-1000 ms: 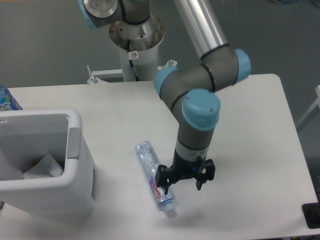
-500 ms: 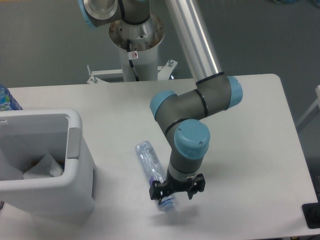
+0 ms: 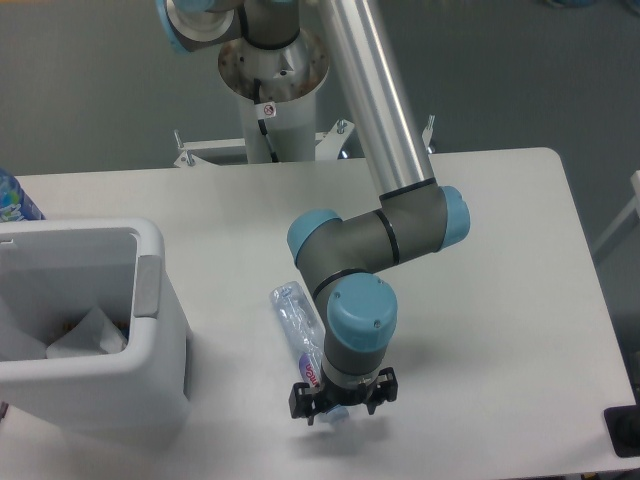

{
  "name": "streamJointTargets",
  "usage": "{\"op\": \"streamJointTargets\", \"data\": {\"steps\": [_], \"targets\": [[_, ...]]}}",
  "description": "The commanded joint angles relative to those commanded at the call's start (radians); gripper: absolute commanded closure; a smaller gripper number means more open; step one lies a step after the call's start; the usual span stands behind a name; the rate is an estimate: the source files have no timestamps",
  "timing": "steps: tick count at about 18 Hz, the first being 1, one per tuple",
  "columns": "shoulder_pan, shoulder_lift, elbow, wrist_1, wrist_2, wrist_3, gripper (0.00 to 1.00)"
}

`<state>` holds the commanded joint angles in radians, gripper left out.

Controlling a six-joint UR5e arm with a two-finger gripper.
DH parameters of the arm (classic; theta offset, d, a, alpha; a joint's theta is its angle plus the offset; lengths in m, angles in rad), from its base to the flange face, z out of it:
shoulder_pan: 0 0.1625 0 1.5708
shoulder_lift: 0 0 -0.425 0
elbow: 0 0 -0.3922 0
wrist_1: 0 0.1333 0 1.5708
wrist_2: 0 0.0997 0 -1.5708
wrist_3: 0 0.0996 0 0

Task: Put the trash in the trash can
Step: 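Lower the gripper and close it around the bottle's cap end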

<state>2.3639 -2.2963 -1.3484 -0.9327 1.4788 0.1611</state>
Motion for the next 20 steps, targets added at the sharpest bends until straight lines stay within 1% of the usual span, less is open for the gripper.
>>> {"op": "streamJointTargets", "data": {"steps": [1,3,7,12,16,17,19,20], "targets": [[0.0,-0.003,0.002,0.0,0.003,-0.005,0.0],[-0.002,-0.009,0.005,0.0,0.021,-0.012,0.03],[-0.008,-0.031,0.02,0.0,0.041,-0.025,0.04],[-0.012,-0.037,0.023,0.0,0.061,-0.032,0.05],[-0.024,-0.041,0.025,0.0,0.08,-0.035,0.26],[-0.025,-0.041,0.025,0.0,0.08,-0.035,0.34],[-0.025,-0.041,0.025,0.0,0.081,-0.037,0.42],[-0.025,-0.041,0.025,0.0,0.081,-0.037,0.44]]}}
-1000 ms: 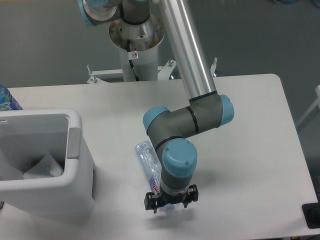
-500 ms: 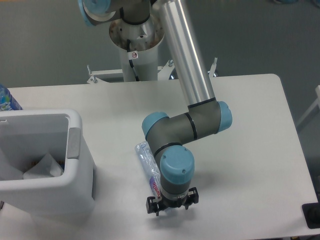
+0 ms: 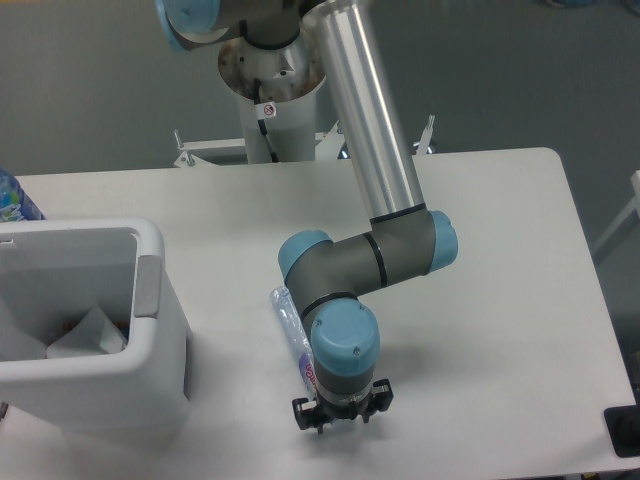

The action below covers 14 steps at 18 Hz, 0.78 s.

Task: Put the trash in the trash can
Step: 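Lower the gripper and close it around the bottle's cap end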

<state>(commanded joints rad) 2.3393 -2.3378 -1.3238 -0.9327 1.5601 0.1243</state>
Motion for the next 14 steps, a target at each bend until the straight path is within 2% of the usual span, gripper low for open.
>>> {"op": "streamJointTargets", "data": {"steps": [14], "targets": [[-0.012,0.006,-0.006,-0.002,0.002,0.003,0.67]]}}
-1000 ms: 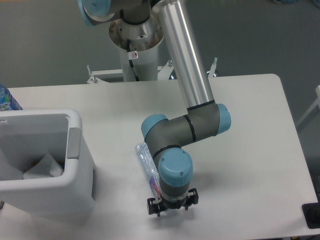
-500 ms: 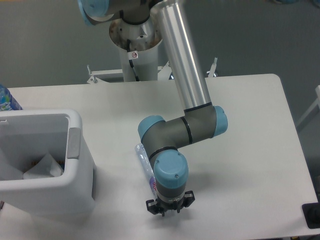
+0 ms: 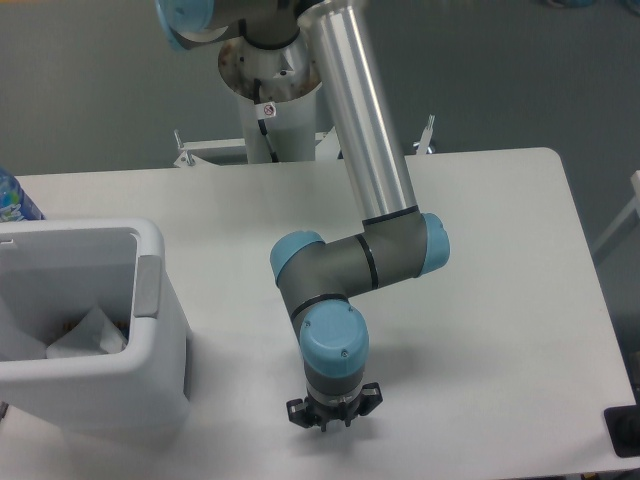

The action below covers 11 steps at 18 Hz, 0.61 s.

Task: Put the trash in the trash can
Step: 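Lower the gripper and close it around the bottle's cap end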

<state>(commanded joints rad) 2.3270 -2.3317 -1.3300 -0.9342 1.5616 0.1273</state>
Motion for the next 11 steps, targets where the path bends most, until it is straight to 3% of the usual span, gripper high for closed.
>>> {"op": "streamJointTargets", "data": {"steps": [7,11], "targets": [[0.0,0.0,0.0,0.002,0.0,0.005,0.79],[-0.002,0.015,0.003,0.005,-0.002,0.017,0.79]]}}
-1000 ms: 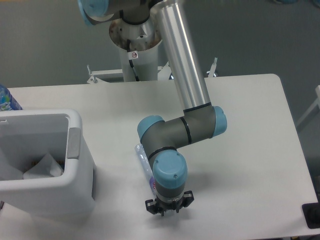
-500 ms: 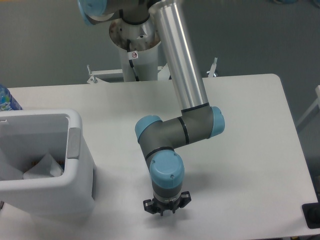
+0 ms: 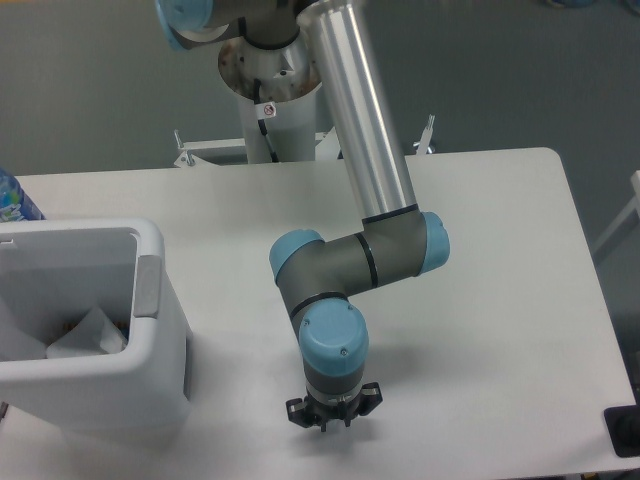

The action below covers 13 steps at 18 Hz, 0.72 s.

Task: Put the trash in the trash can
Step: 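Lower the gripper and close it around the bottle's cap end, then lift the water bottle and carry it over the bin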

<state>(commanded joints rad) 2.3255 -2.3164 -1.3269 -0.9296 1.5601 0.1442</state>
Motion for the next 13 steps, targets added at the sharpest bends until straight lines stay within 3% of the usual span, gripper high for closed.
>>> {"op": "streamJointTargets", "data": {"steps": [10,13], "targets": [[0.012,0.043,0.008,0.003,-0.002,0.005,0.87],[0.032,0.084,0.069,0.017,-0.006,-0.001,0.87]]}}
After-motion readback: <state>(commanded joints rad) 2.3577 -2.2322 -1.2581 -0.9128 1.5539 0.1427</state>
